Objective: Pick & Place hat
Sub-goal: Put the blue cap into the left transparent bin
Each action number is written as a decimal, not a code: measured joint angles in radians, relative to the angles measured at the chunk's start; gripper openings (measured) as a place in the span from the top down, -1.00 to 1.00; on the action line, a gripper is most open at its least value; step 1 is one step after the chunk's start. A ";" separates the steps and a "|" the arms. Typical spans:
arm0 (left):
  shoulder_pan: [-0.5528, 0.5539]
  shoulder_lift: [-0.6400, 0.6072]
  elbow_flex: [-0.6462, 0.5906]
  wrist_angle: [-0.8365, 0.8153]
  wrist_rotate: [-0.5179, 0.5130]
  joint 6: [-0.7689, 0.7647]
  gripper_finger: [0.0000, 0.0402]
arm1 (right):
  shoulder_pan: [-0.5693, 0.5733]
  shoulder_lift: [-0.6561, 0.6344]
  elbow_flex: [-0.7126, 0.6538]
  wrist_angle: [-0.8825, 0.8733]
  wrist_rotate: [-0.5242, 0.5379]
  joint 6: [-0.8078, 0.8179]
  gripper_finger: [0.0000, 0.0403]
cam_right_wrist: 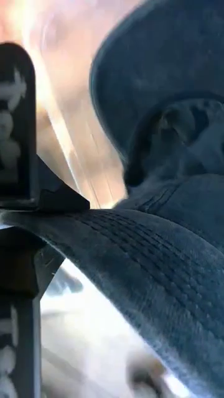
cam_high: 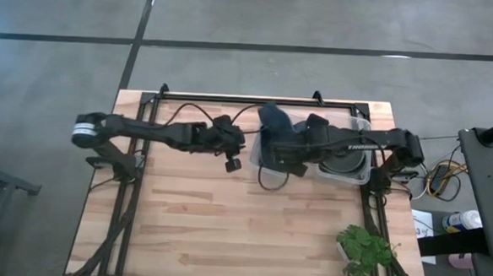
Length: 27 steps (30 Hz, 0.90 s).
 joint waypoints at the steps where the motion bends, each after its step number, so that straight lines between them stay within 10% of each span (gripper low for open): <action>1: 0.003 0.005 0.000 0.009 0.030 -0.007 0.64 | -0.025 0.000 -0.012 0.000 -0.065 0.038 0.94; 9: -0.001 0.044 0.000 0.038 0.274 -0.061 0.64 | -0.088 -0.001 -0.073 -0.009 -0.253 0.109 0.94; 18: -0.004 0.059 0.000 0.210 0.301 -0.085 0.64 | -0.066 0.000 -0.005 0.037 -0.391 0.022 0.94; 27: -0.013 0.109 0.002 0.292 0.389 -0.150 0.64 | -0.037 0.002 0.062 0.050 -0.352 -0.042 0.94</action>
